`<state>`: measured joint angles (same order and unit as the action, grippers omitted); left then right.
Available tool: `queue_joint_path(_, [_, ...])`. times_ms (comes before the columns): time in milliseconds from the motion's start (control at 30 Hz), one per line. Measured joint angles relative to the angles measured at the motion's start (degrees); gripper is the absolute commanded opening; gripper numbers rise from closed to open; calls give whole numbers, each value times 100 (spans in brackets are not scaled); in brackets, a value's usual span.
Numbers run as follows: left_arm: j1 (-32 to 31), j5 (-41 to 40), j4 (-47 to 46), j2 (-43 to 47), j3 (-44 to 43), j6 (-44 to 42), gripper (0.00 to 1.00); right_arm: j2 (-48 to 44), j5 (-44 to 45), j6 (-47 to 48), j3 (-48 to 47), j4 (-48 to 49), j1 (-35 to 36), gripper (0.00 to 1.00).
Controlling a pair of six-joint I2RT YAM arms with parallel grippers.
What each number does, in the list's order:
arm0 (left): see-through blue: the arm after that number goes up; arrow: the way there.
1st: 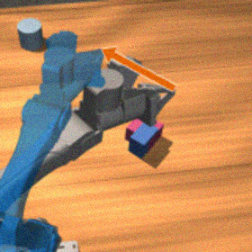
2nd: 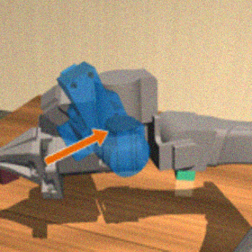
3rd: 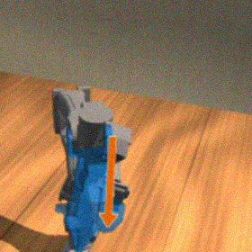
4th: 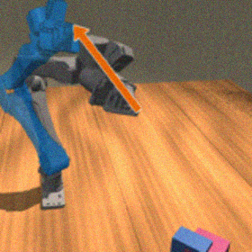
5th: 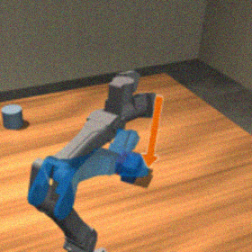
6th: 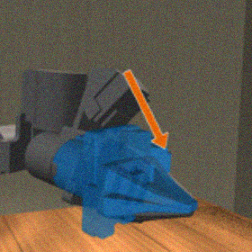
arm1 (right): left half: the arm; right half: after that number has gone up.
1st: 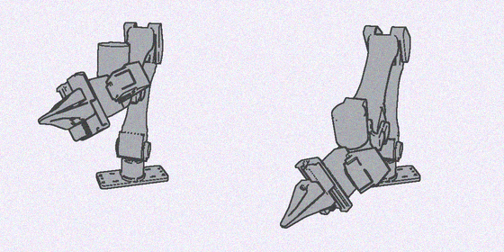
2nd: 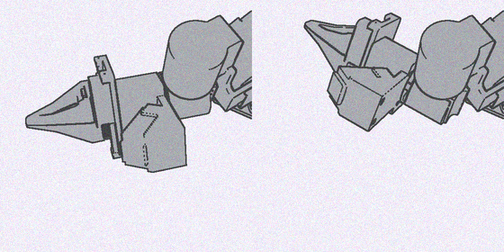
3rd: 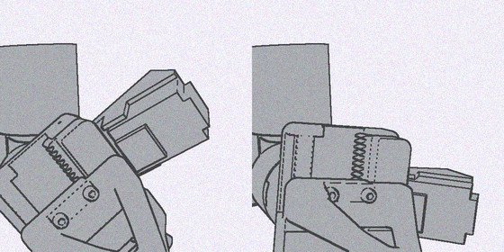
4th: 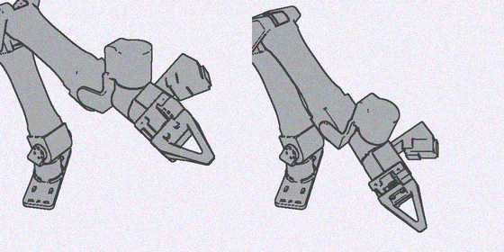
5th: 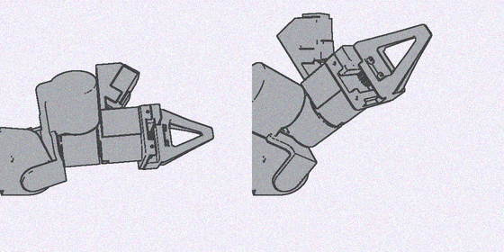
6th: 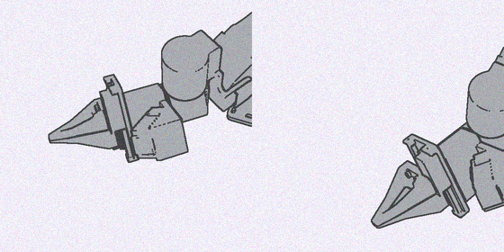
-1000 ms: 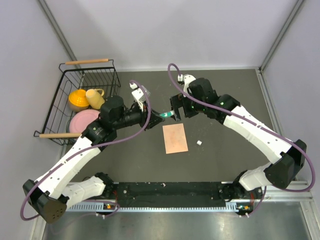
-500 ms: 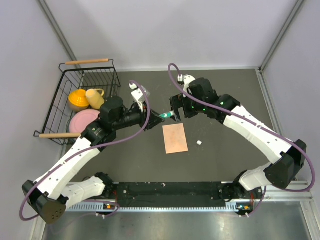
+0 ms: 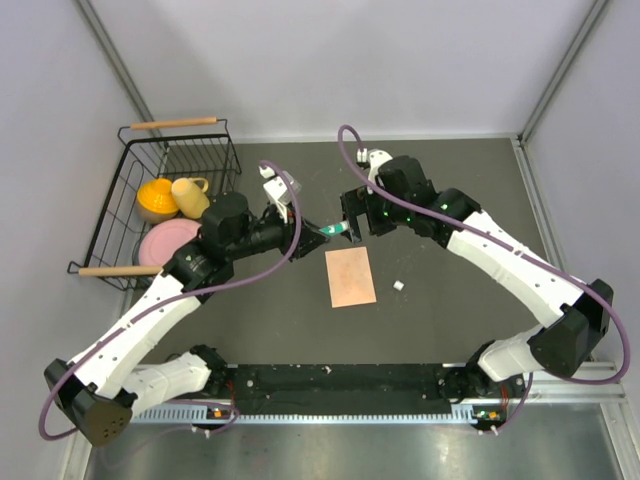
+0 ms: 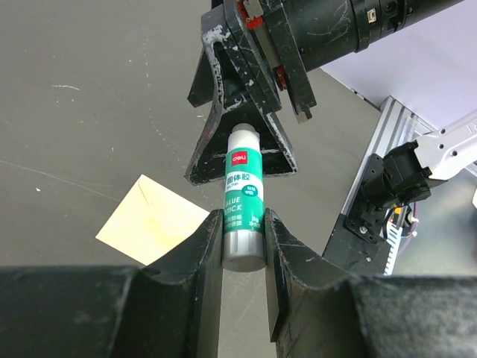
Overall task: Place the letter into the envelope and seal it
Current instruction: Adjust the solid glue.
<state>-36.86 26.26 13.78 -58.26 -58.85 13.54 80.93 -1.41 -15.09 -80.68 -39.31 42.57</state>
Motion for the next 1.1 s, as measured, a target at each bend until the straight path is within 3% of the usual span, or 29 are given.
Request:
queue_joint_path(433, [452, 608, -496, 640, 498, 26, 0, -313, -1296, -125, 501, 334, -424, 99])
queue_joint_path(1100, [380, 833, -608, 210, 341, 96, 0, -234, -1067, -409, 483, 389, -343, 99])
